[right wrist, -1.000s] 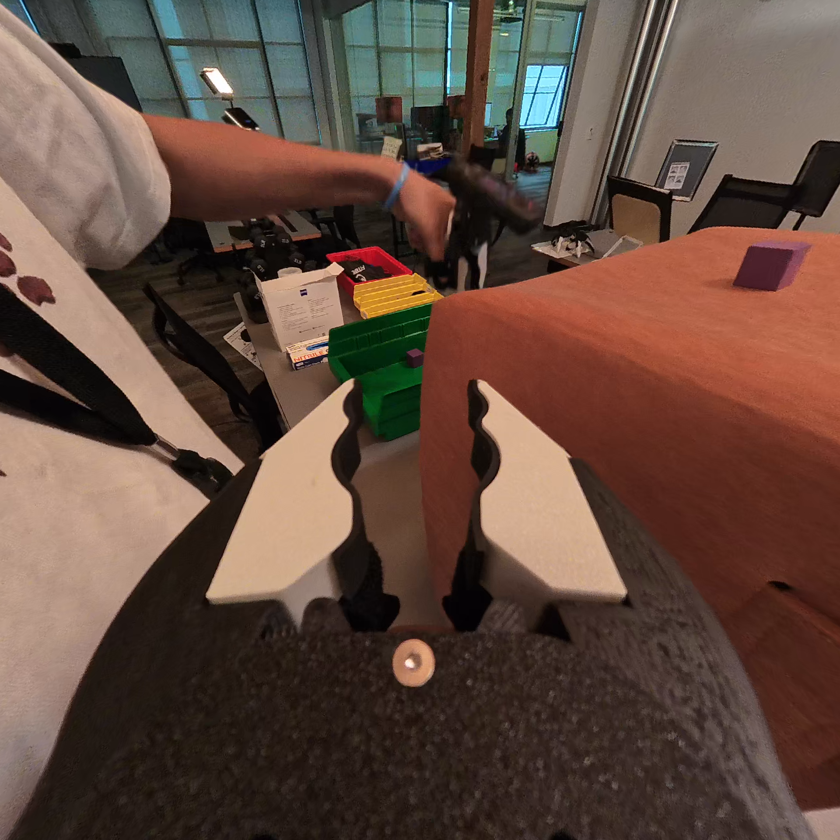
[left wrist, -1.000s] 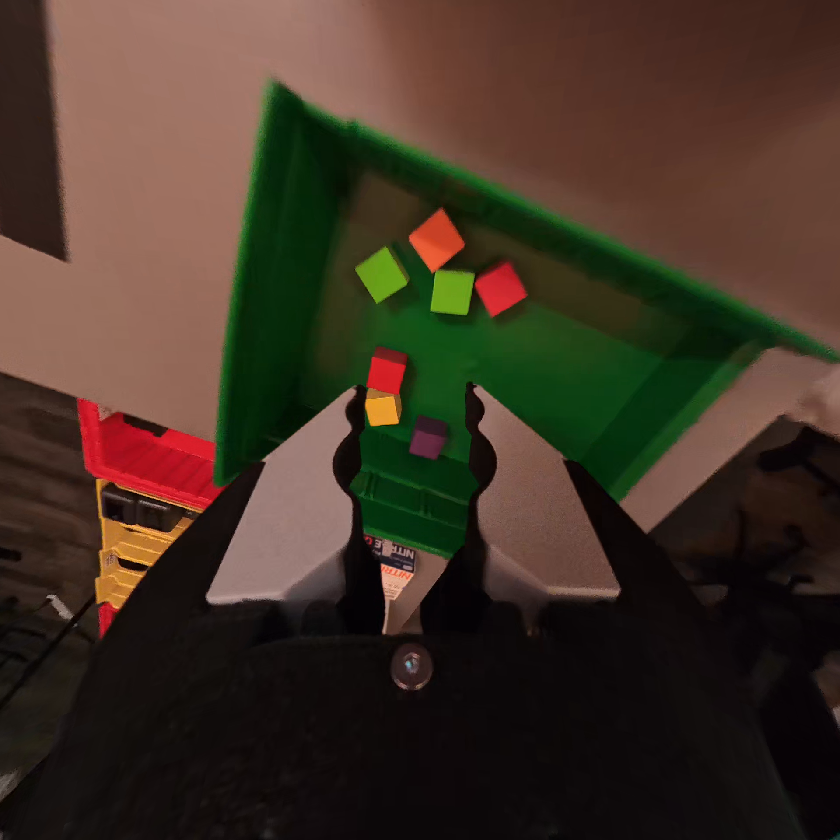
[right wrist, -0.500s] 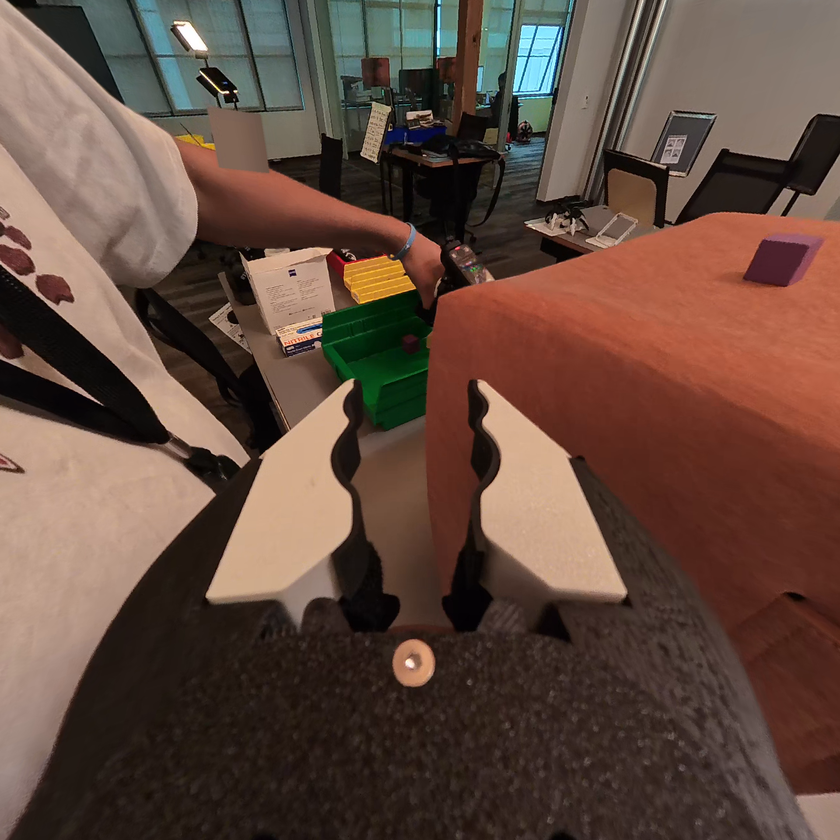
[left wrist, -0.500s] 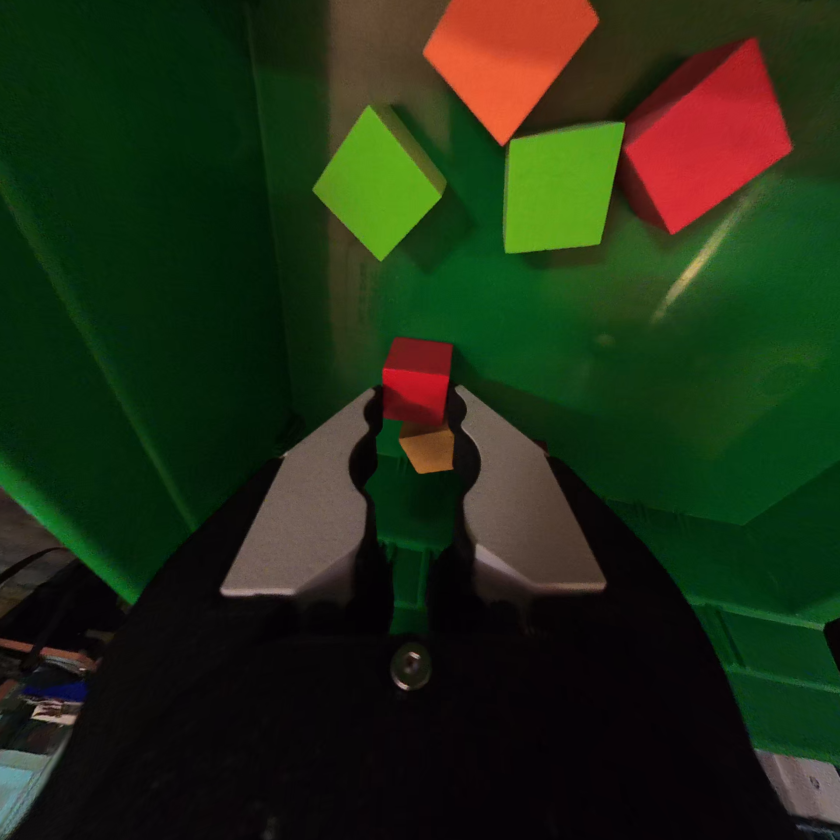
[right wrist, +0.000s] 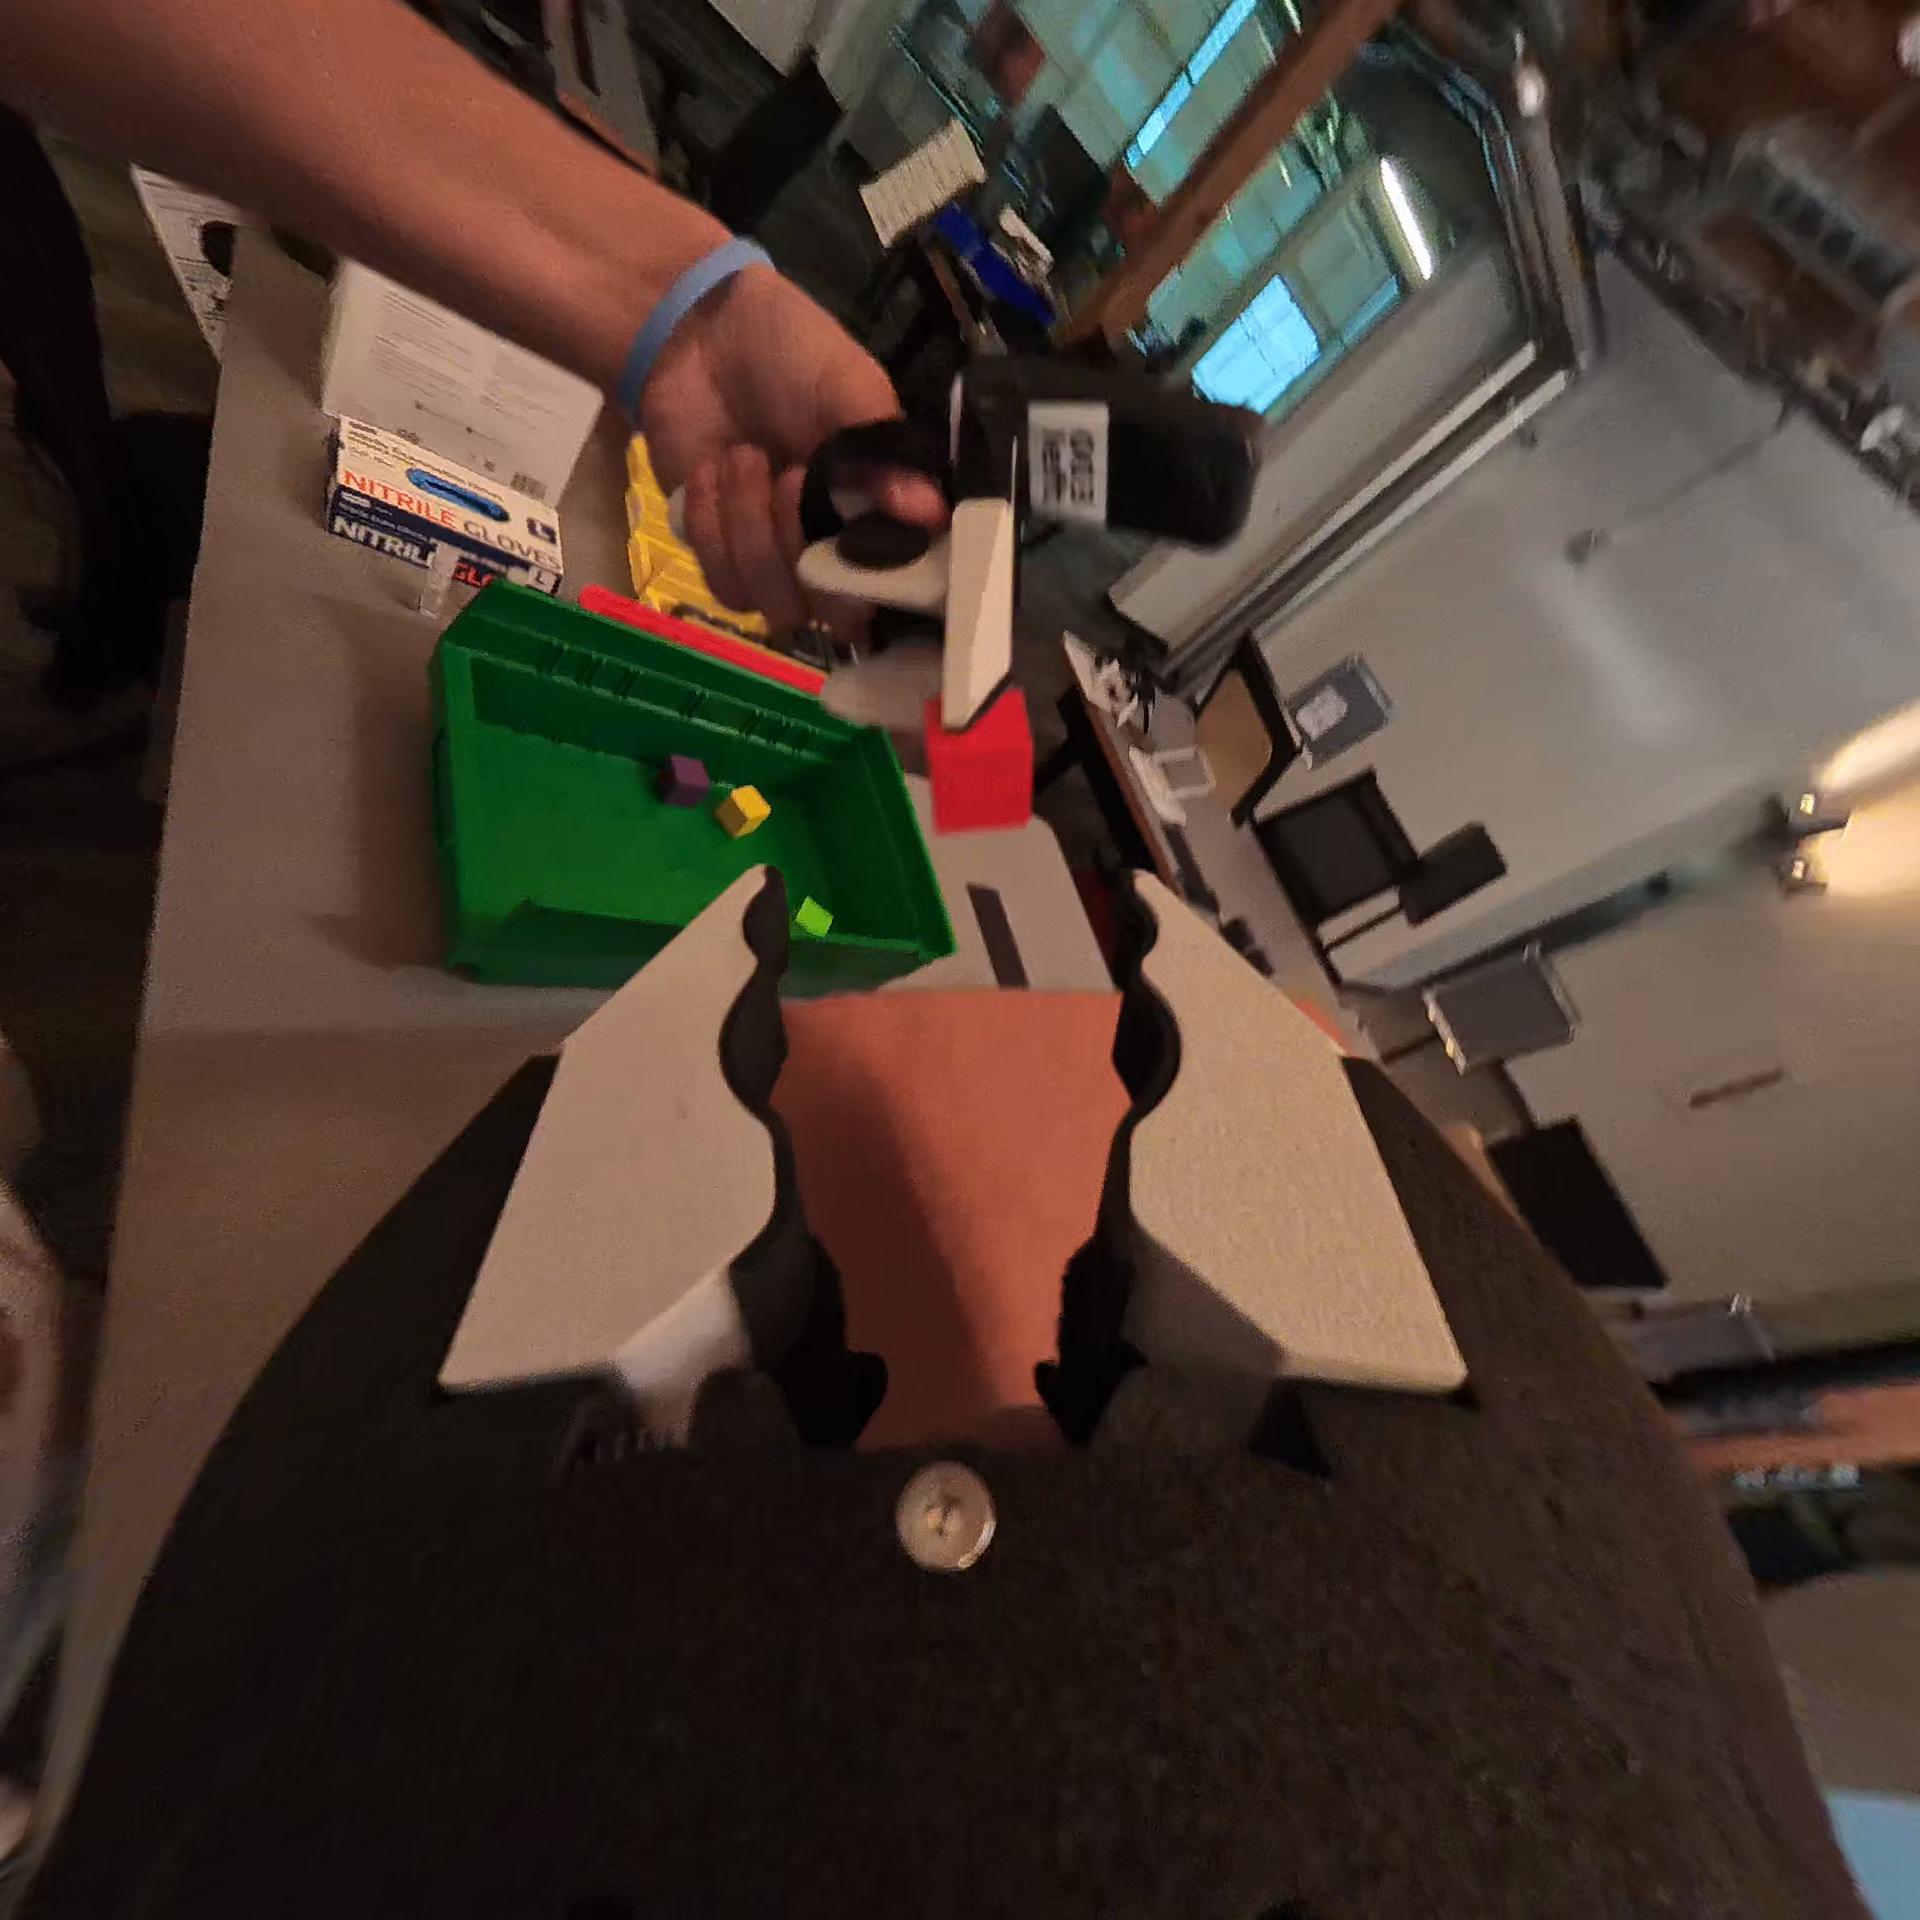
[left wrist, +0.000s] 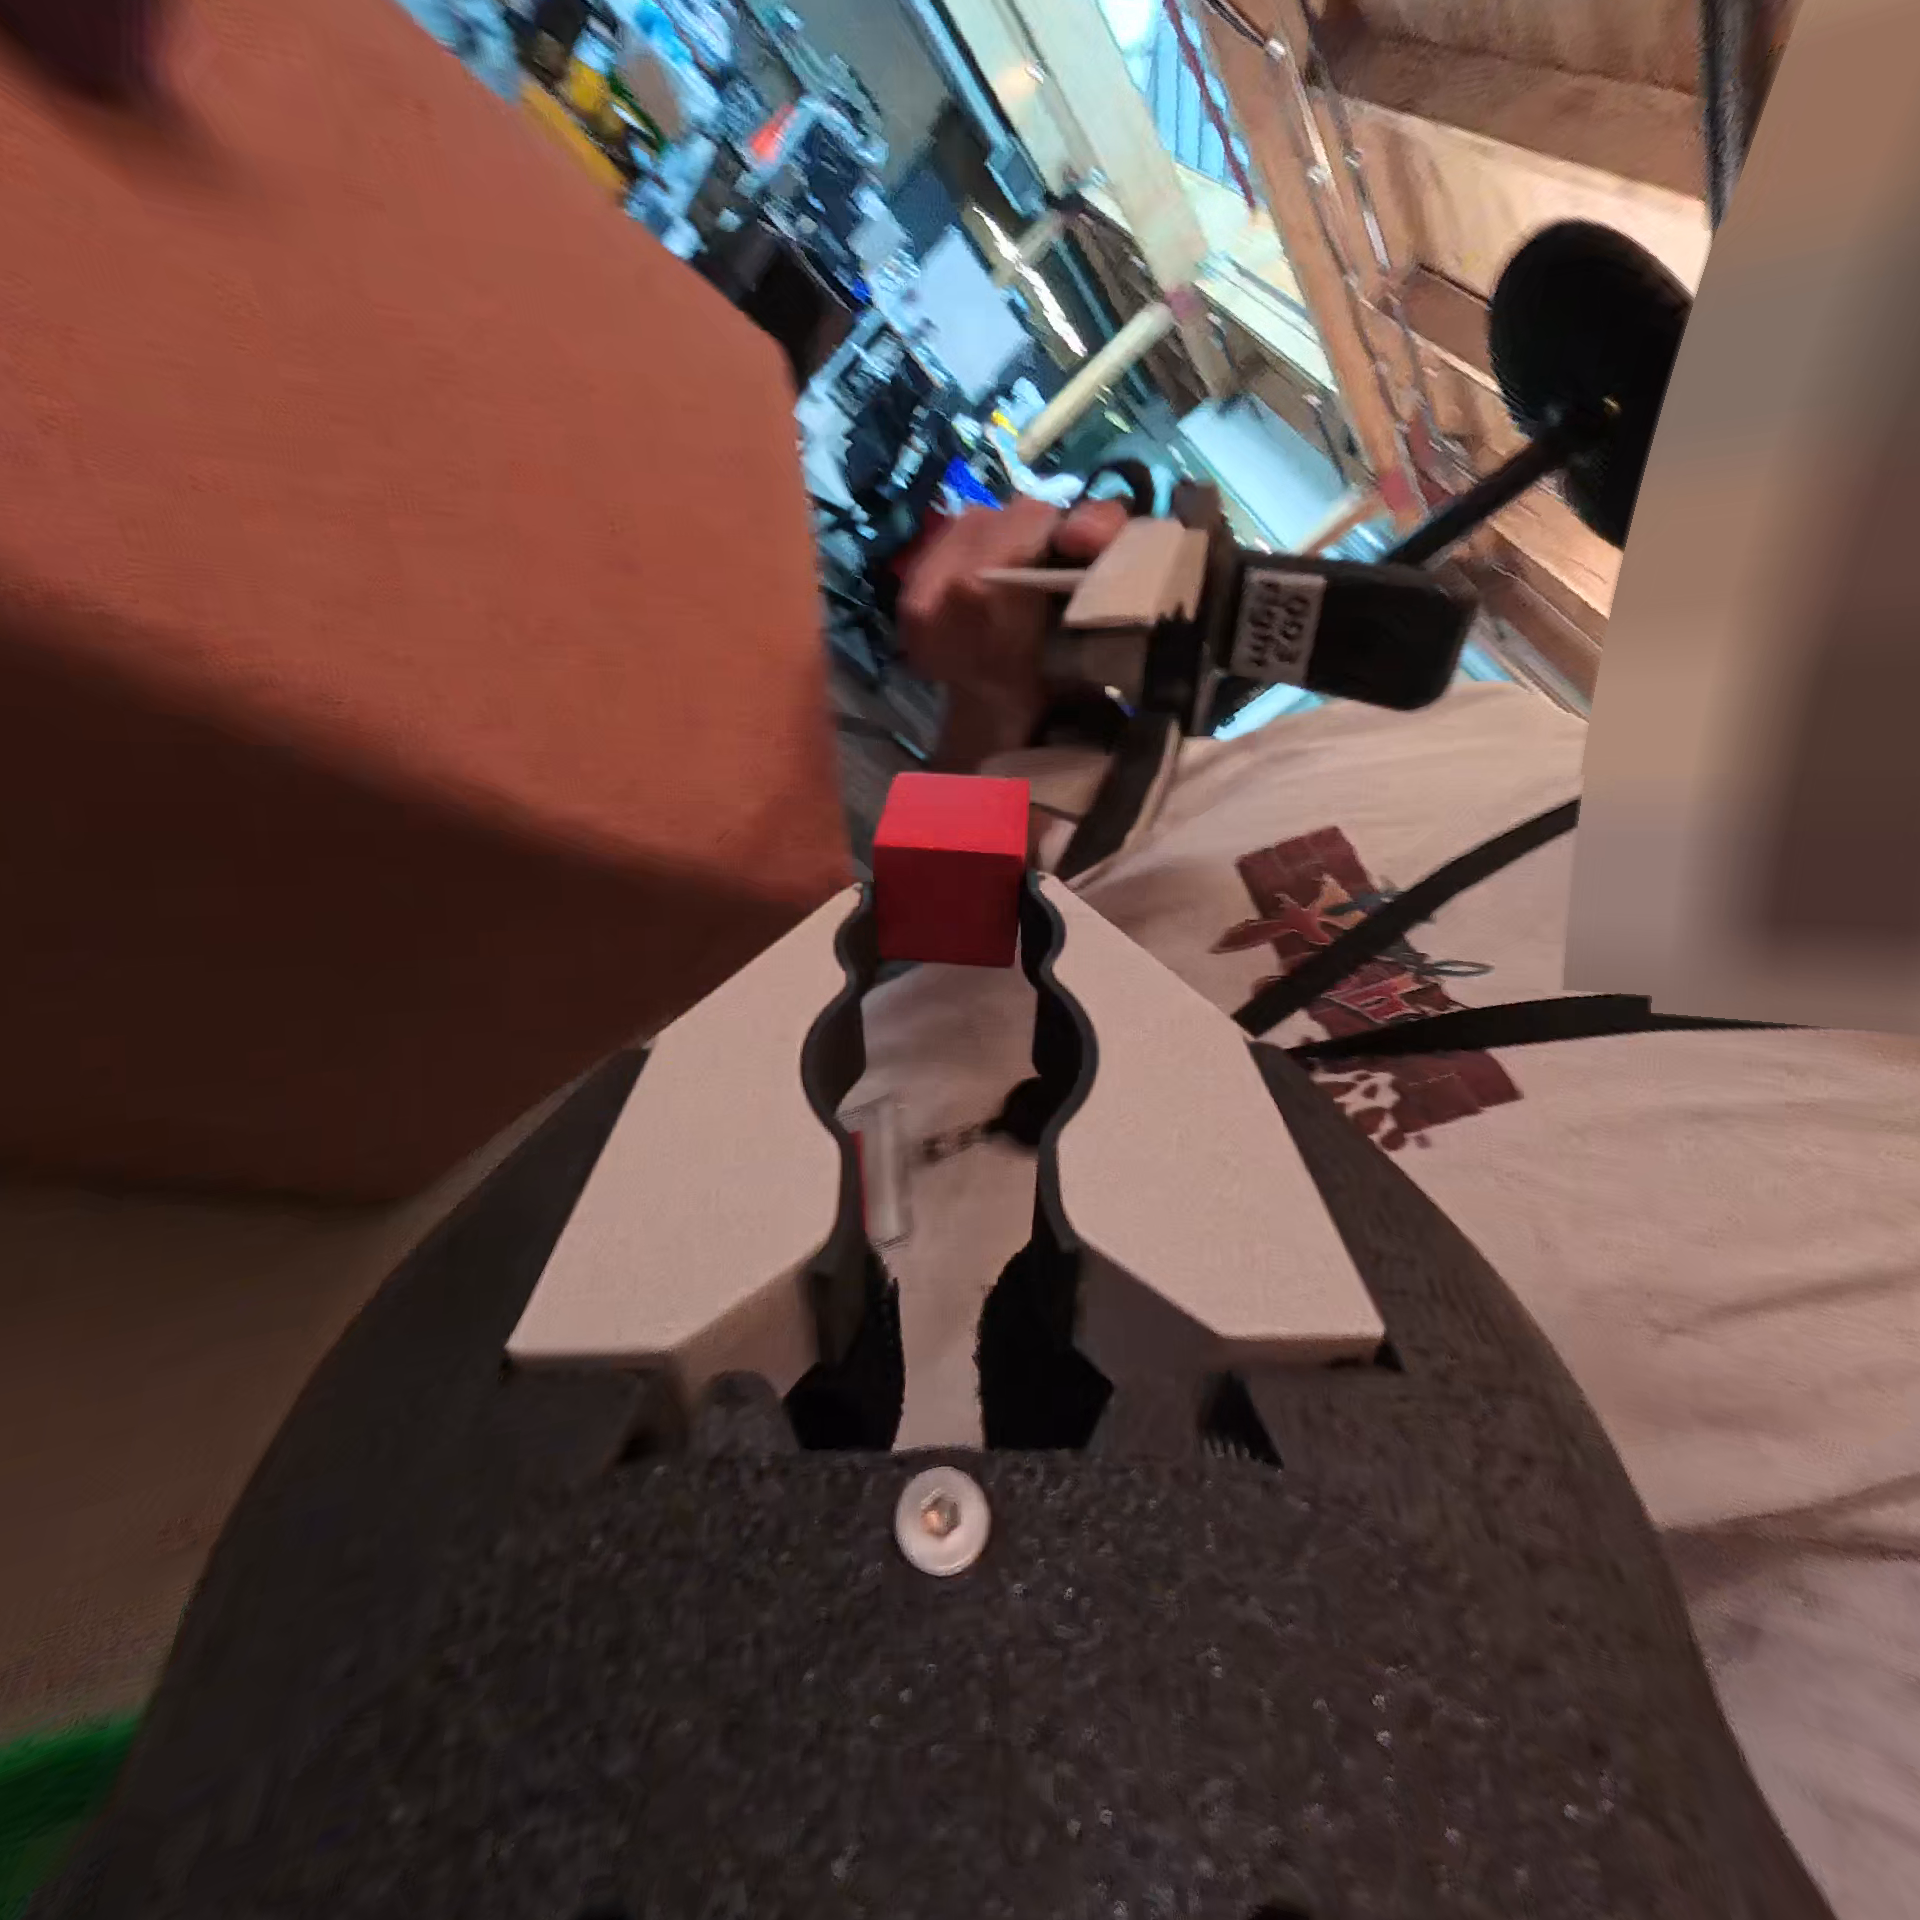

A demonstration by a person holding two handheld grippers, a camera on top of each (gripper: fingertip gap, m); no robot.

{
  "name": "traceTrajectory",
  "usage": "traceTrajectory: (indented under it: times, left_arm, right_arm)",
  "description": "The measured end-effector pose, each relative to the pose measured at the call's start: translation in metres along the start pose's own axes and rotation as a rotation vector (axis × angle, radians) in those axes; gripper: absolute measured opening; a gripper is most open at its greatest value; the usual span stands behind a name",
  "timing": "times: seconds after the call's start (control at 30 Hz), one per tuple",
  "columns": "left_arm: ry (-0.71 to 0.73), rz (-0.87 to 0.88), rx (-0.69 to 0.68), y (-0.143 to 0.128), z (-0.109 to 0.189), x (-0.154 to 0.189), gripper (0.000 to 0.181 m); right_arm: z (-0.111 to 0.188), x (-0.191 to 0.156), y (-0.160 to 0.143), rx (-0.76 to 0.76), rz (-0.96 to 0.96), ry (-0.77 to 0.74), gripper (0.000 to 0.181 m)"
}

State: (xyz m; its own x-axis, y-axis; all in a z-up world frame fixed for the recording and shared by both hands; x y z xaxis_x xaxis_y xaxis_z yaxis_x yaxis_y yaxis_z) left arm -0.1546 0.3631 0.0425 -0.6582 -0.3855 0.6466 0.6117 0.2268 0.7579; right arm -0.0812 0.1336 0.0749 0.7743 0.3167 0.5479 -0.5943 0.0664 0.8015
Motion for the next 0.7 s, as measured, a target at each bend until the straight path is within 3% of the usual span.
traceTrajectory:
  times: [0.17, 0.2, 0.3, 0.4, 0.53, 0.6, 0.7]
  left_arm:
    - [-0.184, 0.01, 0.001, 0.0, -0.05, 0.022, 0.028]
    - [-0.195, 0.003, 0.007, -0.001, -0.054, 0.024, 0.028]
    - [-0.18, -0.028, 0.038, -0.002, -0.056, 0.026, 0.037]
    - [0.083, -0.177, 0.052, -0.012, -0.045, 0.025, 0.052]
    - [0.607, -0.38, 0.077, -0.043, -0.03, 0.032, 0.051]
    - [0.746, -0.416, 0.116, -0.061, -0.029, 0.04, 0.051]
    - [0.824, -0.402, 0.208, -0.082, -0.032, 0.053, 0.051]
  right_arm:
    - [-0.014, 0.007, 0.009, 0.026, 0.114, 0.117, 0.043]
    - [-0.012, 0.006, 0.01, 0.031, 0.142, 0.124, 0.03]
    - [-0.009, 0.009, 0.011, 0.021, 0.149, 0.155, 0.027]
    - [-0.004, 0.032, 0.008, -0.04, 0.187, 0.167, 0.027]
    - [-0.002, 0.115, -0.001, -0.308, 0.104, 0.194, 0.027]
    - [-0.012, 0.157, -0.013, -0.487, 0.088, 0.191, 0.027]
    - [-0.036, 0.19, -0.03, -0.636, 0.076, 0.328, 0.027]
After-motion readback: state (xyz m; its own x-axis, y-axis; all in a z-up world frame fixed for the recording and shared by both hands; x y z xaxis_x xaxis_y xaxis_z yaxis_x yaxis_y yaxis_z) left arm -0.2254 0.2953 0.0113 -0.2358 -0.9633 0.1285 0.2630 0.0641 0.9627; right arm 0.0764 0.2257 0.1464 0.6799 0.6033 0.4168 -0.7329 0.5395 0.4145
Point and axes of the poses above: each gripper's, where its closed fingertips meet, z back along the fingers, y out of its top, x = y × z across the jaws, the point moved 10 cm from there along z, back along the fingers, and after that the axes turned 8 degrees about -z, right-handed, at the moved point
